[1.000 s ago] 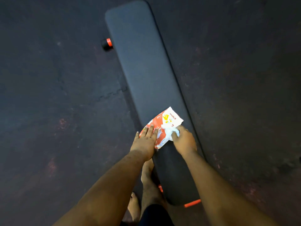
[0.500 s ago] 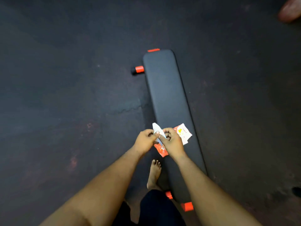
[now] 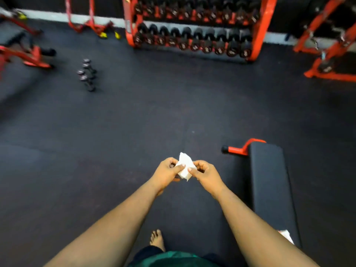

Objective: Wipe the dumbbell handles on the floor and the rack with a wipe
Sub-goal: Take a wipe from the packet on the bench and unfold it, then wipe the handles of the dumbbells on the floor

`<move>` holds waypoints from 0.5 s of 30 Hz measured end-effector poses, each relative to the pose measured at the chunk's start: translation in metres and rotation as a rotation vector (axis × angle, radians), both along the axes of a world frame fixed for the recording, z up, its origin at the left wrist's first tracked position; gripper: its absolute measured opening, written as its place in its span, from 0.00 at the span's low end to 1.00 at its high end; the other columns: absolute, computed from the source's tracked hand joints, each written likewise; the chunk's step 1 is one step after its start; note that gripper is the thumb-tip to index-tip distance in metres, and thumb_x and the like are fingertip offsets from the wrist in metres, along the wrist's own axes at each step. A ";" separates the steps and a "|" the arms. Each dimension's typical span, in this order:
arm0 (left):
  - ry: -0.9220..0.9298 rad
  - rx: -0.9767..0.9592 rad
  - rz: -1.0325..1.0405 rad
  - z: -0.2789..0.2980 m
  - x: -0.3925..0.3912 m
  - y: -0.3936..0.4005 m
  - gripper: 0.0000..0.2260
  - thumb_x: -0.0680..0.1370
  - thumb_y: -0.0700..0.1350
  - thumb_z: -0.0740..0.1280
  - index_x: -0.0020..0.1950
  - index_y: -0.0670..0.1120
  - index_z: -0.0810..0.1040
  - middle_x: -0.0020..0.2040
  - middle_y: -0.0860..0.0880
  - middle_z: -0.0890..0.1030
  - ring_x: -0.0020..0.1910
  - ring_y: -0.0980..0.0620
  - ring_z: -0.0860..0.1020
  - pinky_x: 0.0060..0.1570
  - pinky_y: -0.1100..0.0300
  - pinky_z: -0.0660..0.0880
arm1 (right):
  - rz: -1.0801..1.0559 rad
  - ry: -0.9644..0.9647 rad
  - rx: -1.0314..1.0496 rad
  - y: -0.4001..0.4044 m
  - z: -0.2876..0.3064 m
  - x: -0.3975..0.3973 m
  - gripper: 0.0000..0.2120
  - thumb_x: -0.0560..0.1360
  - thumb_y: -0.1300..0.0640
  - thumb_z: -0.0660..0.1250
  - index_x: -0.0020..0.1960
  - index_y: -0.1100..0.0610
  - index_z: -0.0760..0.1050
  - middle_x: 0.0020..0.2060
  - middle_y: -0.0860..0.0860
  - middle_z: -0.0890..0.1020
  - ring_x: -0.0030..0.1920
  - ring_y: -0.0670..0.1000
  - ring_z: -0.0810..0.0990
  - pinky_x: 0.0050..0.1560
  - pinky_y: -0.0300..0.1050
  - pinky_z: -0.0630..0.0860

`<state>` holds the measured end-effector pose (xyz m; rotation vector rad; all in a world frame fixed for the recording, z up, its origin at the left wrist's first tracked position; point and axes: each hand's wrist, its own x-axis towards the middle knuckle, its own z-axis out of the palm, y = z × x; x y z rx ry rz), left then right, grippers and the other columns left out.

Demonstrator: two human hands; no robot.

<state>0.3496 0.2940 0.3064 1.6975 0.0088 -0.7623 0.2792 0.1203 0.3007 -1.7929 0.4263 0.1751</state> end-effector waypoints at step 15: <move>-0.205 -0.129 0.281 0.089 0.180 0.180 0.14 0.78 0.37 0.69 0.62 0.47 0.80 0.55 0.45 0.85 0.53 0.48 0.85 0.49 0.52 0.83 | 0.387 -0.187 -0.148 0.168 0.072 0.245 0.08 0.79 0.47 0.69 0.53 0.51 0.80 0.44 0.46 0.85 0.42 0.44 0.83 0.42 0.43 0.78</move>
